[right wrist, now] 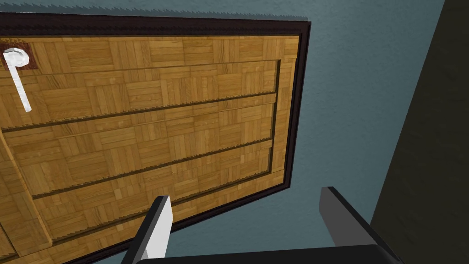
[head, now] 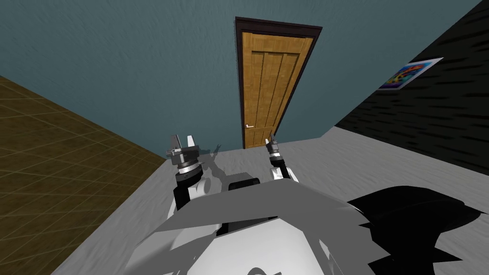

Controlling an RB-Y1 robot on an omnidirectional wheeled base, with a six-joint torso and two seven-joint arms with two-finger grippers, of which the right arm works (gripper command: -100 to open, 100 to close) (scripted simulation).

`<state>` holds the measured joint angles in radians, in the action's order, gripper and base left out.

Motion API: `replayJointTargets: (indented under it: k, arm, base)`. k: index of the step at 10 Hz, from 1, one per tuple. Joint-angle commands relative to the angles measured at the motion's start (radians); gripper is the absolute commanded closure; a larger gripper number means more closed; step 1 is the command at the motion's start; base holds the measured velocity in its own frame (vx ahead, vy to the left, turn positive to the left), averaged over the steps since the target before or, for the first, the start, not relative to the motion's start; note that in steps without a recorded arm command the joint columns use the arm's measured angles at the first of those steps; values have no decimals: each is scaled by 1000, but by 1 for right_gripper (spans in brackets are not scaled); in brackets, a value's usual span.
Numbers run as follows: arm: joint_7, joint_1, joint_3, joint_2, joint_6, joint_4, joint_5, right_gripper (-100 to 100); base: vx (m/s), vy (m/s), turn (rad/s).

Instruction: Pull the door open

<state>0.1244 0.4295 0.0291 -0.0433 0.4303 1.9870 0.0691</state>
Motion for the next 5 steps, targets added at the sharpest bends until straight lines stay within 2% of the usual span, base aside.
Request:
replayJointTargets:
  k: [1, 5]
  arm:
    - [2, -14, -10, -8, 12, -38, -4, -100]
    - [1, -39, -28, -22, 35, -119, -9, -100]
  base:
    - [106, 2, 38]
    - [94, 6, 45]
